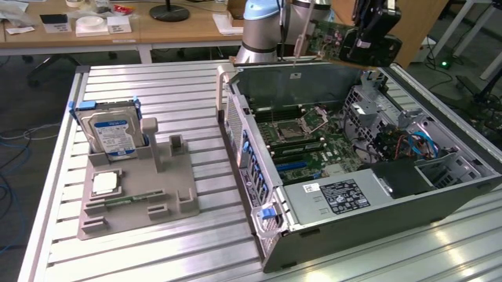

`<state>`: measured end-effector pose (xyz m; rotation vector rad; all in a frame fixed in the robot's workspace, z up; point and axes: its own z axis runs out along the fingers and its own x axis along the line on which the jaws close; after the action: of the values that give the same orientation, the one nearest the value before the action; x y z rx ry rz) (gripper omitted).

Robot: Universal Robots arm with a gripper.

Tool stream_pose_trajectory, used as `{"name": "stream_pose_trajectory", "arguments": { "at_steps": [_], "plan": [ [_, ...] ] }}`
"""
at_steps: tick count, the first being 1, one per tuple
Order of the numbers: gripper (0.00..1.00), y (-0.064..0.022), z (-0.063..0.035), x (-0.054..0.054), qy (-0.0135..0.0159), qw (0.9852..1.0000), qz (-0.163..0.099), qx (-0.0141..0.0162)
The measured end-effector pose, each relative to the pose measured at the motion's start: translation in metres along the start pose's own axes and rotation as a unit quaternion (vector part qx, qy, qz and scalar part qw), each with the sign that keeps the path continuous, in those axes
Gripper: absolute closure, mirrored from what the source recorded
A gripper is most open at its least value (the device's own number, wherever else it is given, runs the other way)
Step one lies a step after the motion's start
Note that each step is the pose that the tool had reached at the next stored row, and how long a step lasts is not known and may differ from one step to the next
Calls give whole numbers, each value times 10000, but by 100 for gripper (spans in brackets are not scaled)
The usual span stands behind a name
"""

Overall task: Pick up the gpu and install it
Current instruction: 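Insert the gpu into the slot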

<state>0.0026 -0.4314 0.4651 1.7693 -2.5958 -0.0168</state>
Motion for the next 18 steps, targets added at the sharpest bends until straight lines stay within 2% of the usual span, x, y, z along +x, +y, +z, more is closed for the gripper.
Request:
{"name": "stream_pose_trajectory", "arguments": {
  "at_steps": [4, 9, 13, 18],
  "plan": [
    [72, 0, 1, 0, 3, 9994, -360, -2],
    [72, 0, 2, 0, 7, 9969, -789, -5],
    [72, 0, 3, 0, 10, 9939, -1098, -7],
    [72, 0, 3, 0, 13, 9891, -1474, -9]
  ]
}}
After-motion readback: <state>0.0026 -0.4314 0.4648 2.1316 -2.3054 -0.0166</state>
